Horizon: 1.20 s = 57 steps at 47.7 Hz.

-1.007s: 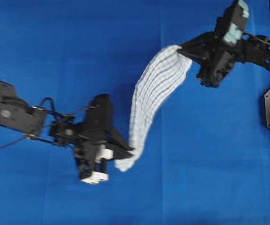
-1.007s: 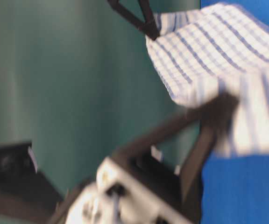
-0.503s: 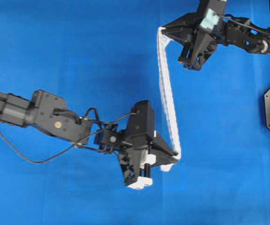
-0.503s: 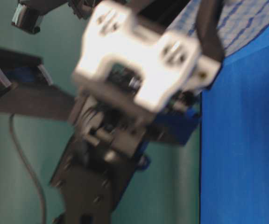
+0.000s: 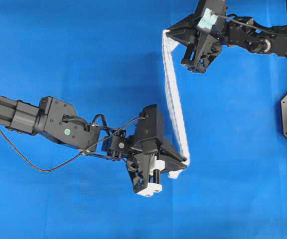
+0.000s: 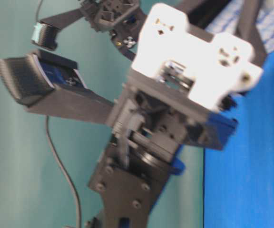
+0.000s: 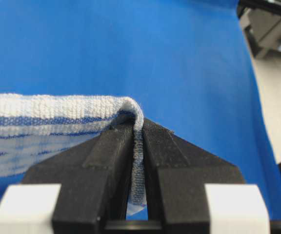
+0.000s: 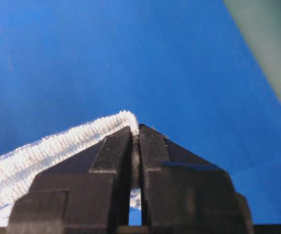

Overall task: Fold the blue towel.
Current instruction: 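Lay the strip vertically on the table and open both grippers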

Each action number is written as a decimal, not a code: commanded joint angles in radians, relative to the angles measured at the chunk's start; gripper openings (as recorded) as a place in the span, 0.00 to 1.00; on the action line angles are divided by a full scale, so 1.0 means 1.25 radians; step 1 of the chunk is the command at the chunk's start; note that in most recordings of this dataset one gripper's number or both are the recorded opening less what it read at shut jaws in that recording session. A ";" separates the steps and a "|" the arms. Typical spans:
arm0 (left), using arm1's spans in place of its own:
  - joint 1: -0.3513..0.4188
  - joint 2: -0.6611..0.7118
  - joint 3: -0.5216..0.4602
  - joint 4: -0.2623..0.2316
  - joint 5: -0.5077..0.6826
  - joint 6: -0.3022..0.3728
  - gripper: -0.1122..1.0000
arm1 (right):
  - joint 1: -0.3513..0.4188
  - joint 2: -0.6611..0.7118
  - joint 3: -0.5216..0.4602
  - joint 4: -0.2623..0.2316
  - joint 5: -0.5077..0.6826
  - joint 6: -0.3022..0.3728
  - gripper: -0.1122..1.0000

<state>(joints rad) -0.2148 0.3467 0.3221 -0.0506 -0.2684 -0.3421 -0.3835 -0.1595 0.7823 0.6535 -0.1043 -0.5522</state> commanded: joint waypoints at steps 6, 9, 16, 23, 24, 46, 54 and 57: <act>-0.023 -0.028 0.009 -0.001 -0.006 -0.004 0.13 | -0.009 0.018 -0.022 -0.002 -0.009 -0.001 0.07; -0.027 -0.028 0.015 -0.001 -0.006 -0.009 0.13 | -0.009 0.026 -0.028 -0.001 -0.007 -0.002 0.07; -0.027 -0.032 0.027 -0.001 -0.006 -0.031 0.13 | -0.009 0.052 -0.042 -0.002 -0.006 -0.004 0.07; -0.027 -0.039 0.049 -0.001 -0.006 -0.045 0.13 | -0.009 0.079 -0.056 -0.002 -0.006 -0.006 0.07; -0.027 -0.040 0.053 -0.001 -0.006 -0.048 0.13 | -0.009 0.082 -0.060 -0.001 -0.006 -0.006 0.07; -0.033 -0.065 0.123 -0.012 -0.006 -0.056 0.47 | -0.009 0.164 -0.136 -0.013 0.028 -0.006 0.07; -0.036 -0.083 0.166 -0.028 -0.005 -0.075 0.62 | -0.009 0.180 -0.155 -0.011 0.028 0.001 0.09; -0.037 -0.093 0.184 -0.028 -0.005 -0.096 0.65 | -0.007 0.183 -0.160 -0.011 0.028 0.002 0.14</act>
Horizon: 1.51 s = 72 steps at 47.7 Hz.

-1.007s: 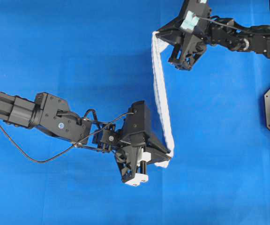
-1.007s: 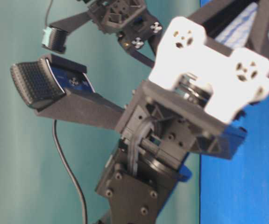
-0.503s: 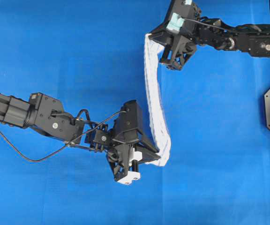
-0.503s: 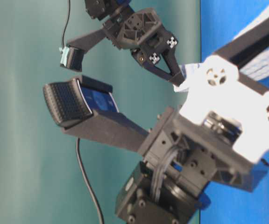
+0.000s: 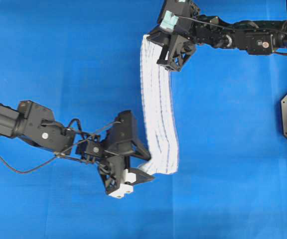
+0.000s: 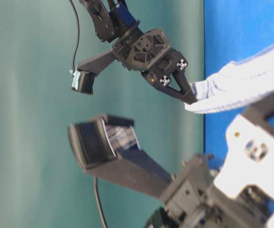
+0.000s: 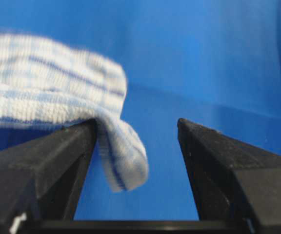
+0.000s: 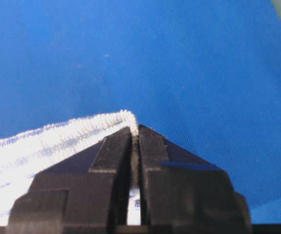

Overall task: Fold the blue towel.
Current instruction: 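Lay the strip vertically on the table and open both grippers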

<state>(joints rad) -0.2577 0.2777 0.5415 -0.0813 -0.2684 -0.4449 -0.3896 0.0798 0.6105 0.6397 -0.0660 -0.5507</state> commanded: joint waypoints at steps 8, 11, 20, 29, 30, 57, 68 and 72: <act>-0.011 -0.079 0.063 -0.004 0.002 -0.065 0.74 | -0.004 -0.009 -0.022 0.000 -0.007 0.001 0.51; -0.017 -0.102 0.083 -0.004 0.012 -0.077 0.78 | -0.004 -0.010 -0.020 -0.002 -0.015 0.000 0.68; -0.038 -0.199 0.148 -0.004 0.079 -0.102 0.87 | -0.004 -0.021 -0.006 -0.002 -0.022 -0.001 0.94; -0.034 -0.265 0.190 -0.004 0.118 -0.108 0.87 | -0.004 -0.044 0.012 -0.002 -0.025 -0.001 0.92; -0.032 -0.269 0.191 -0.002 0.120 -0.107 0.87 | -0.004 -0.048 0.017 -0.002 -0.026 -0.001 0.92; 0.317 -0.296 0.180 0.033 0.152 0.153 0.87 | -0.004 -0.151 0.114 -0.002 -0.064 -0.001 0.92; 0.423 -0.282 0.148 0.033 0.151 0.268 0.87 | -0.005 -0.151 0.118 -0.002 -0.066 -0.002 0.92; 0.448 -0.277 0.137 0.033 0.147 0.297 0.87 | -0.005 -0.146 0.118 -0.002 -0.072 -0.002 0.92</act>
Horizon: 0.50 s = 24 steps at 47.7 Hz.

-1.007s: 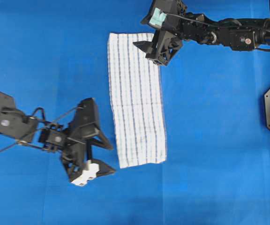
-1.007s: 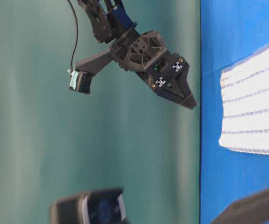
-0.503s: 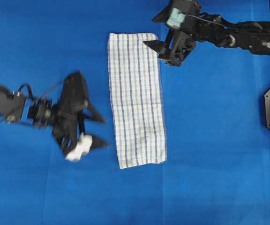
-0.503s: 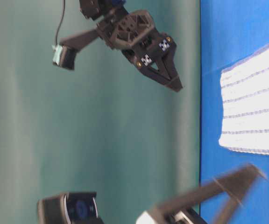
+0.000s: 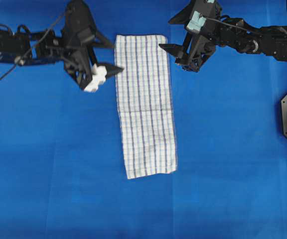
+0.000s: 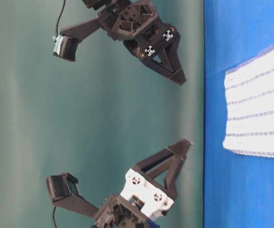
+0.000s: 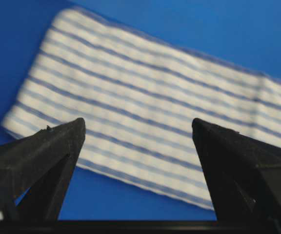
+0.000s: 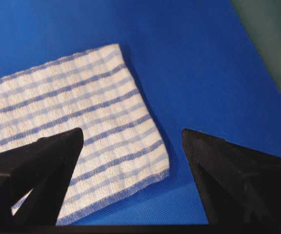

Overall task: Fold the blue towel.
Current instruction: 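Lay the strip vertically on the table and open both grippers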

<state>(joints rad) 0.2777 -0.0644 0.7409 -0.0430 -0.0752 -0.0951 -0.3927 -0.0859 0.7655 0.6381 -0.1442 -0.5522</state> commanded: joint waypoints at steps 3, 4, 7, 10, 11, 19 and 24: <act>0.033 0.000 -0.029 0.002 -0.009 0.032 0.87 | -0.002 -0.005 -0.006 -0.001 -0.020 -0.002 0.92; 0.037 0.002 -0.032 0.002 -0.010 0.037 0.87 | -0.002 -0.001 -0.006 -0.001 -0.022 -0.002 0.92; 0.049 0.010 -0.038 0.002 -0.012 0.047 0.87 | -0.002 0.011 -0.009 -0.001 -0.027 -0.002 0.92; 0.061 0.026 -0.044 0.002 -0.020 0.056 0.87 | -0.002 0.026 -0.012 0.000 -0.032 -0.002 0.92; 0.065 0.031 -0.047 0.002 -0.022 0.059 0.87 | -0.002 0.033 -0.013 -0.001 -0.034 -0.002 0.92; 0.093 0.088 -0.054 0.002 -0.064 0.074 0.87 | -0.009 0.080 -0.022 0.000 -0.059 -0.002 0.92; 0.107 0.123 -0.054 0.002 -0.097 0.079 0.87 | -0.013 0.108 -0.026 0.000 -0.080 -0.002 0.92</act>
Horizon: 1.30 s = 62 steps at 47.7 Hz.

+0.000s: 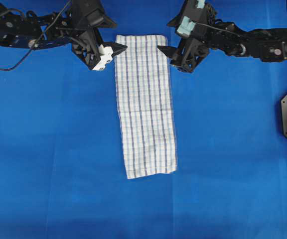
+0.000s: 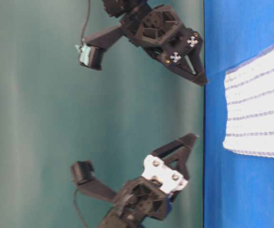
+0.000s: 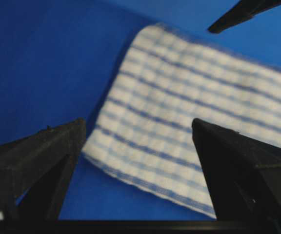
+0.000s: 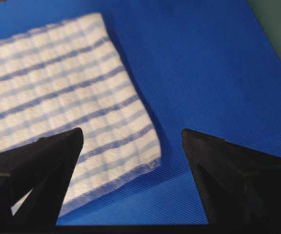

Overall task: Fold the blue towel.
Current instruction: 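Grasp the top corners of the vertical strip with both grippers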

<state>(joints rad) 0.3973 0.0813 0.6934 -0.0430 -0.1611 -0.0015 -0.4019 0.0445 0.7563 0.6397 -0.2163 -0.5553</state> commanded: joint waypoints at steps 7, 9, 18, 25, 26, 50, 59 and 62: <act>0.025 0.061 -0.022 0.002 -0.074 0.006 0.87 | -0.018 0.040 -0.025 -0.001 -0.039 -0.001 0.92; 0.026 0.075 -0.025 0.002 -0.081 0.006 0.87 | -0.018 0.050 -0.029 0.000 -0.039 -0.001 0.92; 0.031 0.136 -0.048 0.002 -0.096 0.006 0.87 | -0.020 0.107 -0.056 0.000 -0.040 -0.001 0.91; 0.031 0.167 -0.056 0.002 -0.097 0.006 0.87 | -0.018 0.136 -0.066 0.001 -0.039 0.001 0.91; 0.031 0.169 -0.056 0.002 -0.096 0.006 0.87 | -0.020 0.139 -0.066 0.000 -0.040 0.002 0.91; 0.025 0.178 -0.056 0.000 -0.097 0.005 0.24 | 0.002 0.188 -0.075 0.001 -0.037 0.004 0.49; 0.017 0.178 -0.059 0.000 -0.096 0.006 0.14 | 0.004 0.189 -0.075 0.001 -0.034 0.004 0.18; 0.017 0.178 -0.060 0.000 -0.097 0.006 0.14 | 0.005 0.189 -0.075 0.001 -0.033 0.004 0.12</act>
<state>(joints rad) 0.4249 0.3191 0.6351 -0.0430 -0.2746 0.0046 -0.3912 0.2853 0.6657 0.6381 -0.2638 -0.5492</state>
